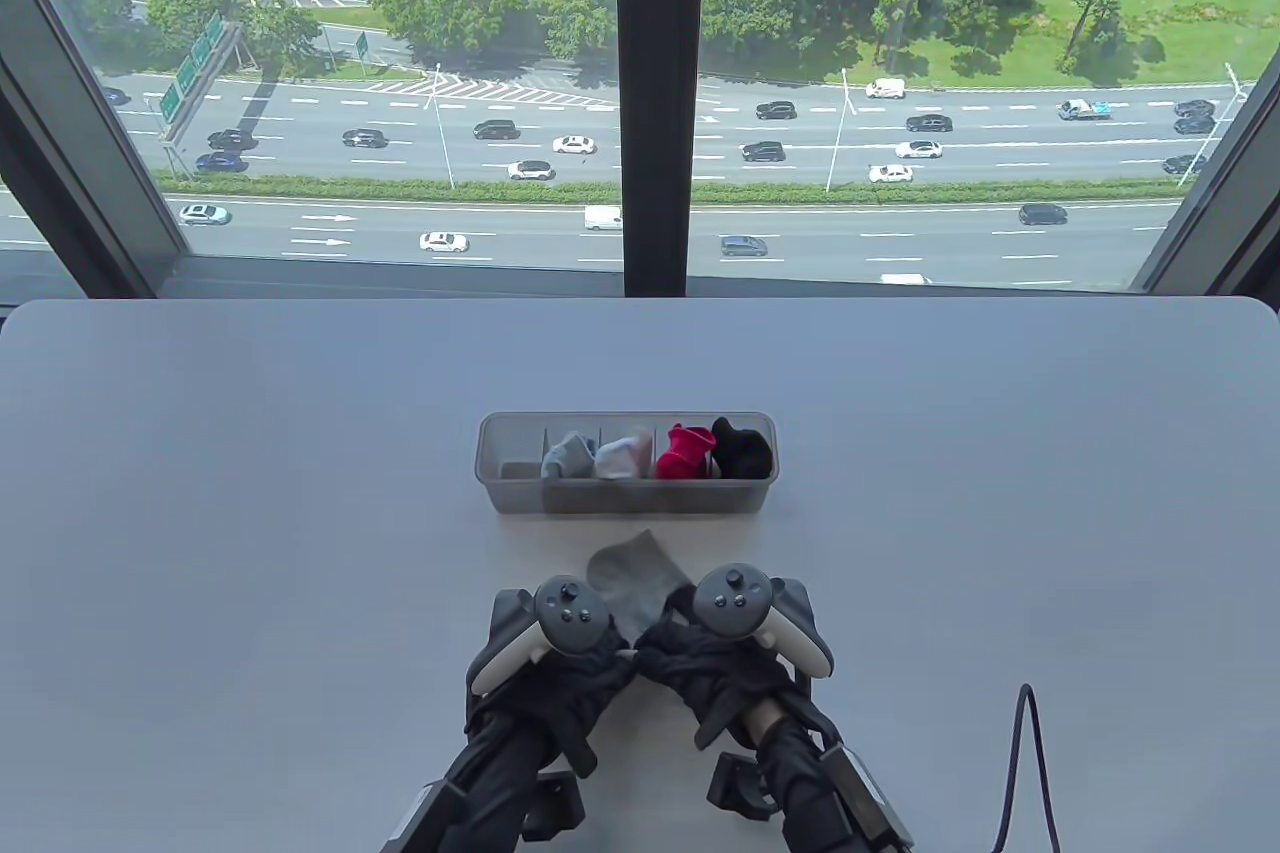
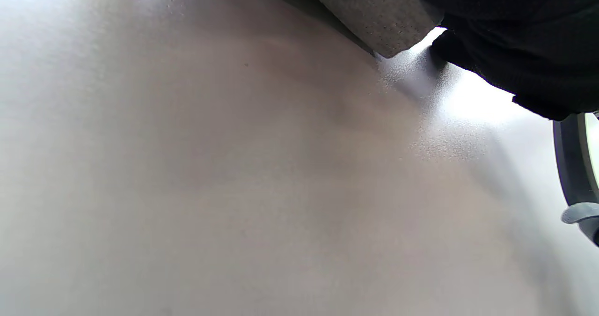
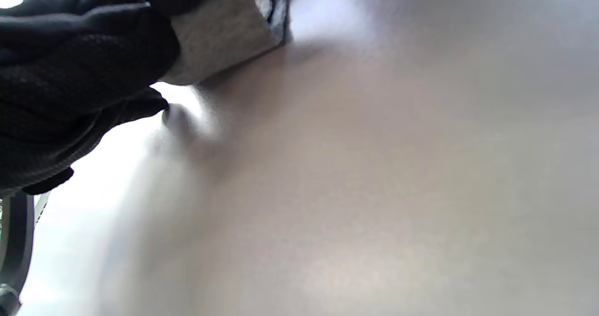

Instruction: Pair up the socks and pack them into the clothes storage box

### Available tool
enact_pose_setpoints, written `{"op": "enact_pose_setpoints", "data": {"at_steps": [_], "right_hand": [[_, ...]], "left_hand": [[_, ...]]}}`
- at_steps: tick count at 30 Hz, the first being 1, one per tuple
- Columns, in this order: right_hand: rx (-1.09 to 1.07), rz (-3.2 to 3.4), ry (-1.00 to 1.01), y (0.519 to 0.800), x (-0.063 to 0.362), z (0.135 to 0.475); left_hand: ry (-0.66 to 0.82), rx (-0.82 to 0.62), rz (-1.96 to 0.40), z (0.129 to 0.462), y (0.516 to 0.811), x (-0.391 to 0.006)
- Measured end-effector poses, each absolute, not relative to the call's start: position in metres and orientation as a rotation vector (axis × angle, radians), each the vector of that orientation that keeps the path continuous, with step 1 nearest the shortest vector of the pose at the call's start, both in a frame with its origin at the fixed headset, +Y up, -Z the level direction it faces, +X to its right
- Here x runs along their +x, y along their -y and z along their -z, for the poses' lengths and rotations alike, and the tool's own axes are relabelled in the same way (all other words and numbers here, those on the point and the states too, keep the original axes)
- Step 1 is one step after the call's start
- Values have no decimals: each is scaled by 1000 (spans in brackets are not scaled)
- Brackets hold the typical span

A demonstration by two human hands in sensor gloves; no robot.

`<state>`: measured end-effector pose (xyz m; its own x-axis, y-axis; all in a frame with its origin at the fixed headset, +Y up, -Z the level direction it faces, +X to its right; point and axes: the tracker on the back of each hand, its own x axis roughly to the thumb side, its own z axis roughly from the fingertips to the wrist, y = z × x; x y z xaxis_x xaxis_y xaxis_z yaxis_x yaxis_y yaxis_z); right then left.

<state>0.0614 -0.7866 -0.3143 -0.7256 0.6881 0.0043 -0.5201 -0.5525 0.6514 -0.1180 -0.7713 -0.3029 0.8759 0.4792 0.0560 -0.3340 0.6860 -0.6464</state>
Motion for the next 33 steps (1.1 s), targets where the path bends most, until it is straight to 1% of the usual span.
{"op": "enact_pose_setpoints", "data": {"at_steps": [3, 5, 8, 10, 12, 14, 16, 18, 19, 21, 25, 27, 31, 33], "right_hand": [[327, -2247, -821, 786, 63, 315], [309, -2223, -812, 786, 64, 315], [317, -2205, -789, 786, 65, 314], [361, -2175, -856, 786, 66, 315], [329, -2184, -818, 786, 66, 315], [340, -2188, -835, 787, 65, 315], [344, -2177, -840, 787, 65, 315], [339, -2154, -845, 787, 66, 316], [331, -2140, -845, 787, 67, 317], [317, -2137, -838, 787, 67, 317], [341, -2151, -839, 788, 66, 316], [356, -2138, -860, 787, 66, 315], [345, -2141, -847, 787, 66, 316], [347, -2157, -844, 787, 66, 316]], "left_hand": [[221, -644, -431, 302, 770, -116], [221, -575, -446, 303, 766, -117], [220, -575, -458, 303, 765, -120], [228, -587, -484, 303, 766, -121], [243, -640, -474, 303, 769, -119], [240, -678, -452, 303, 770, -117], [232, -684, -413, 302, 773, -115], [227, -649, -373, 301, 771, -113], [234, -590, -388, 301, 768, -112], [223, -537, -391, 301, 765, -113], [233, -588, -387, 301, 768, -113], [236, -646, -403, 301, 769, -114], [235, -614, -385, 301, 770, -112], [248, -569, -398, 301, 766, -112]]}}
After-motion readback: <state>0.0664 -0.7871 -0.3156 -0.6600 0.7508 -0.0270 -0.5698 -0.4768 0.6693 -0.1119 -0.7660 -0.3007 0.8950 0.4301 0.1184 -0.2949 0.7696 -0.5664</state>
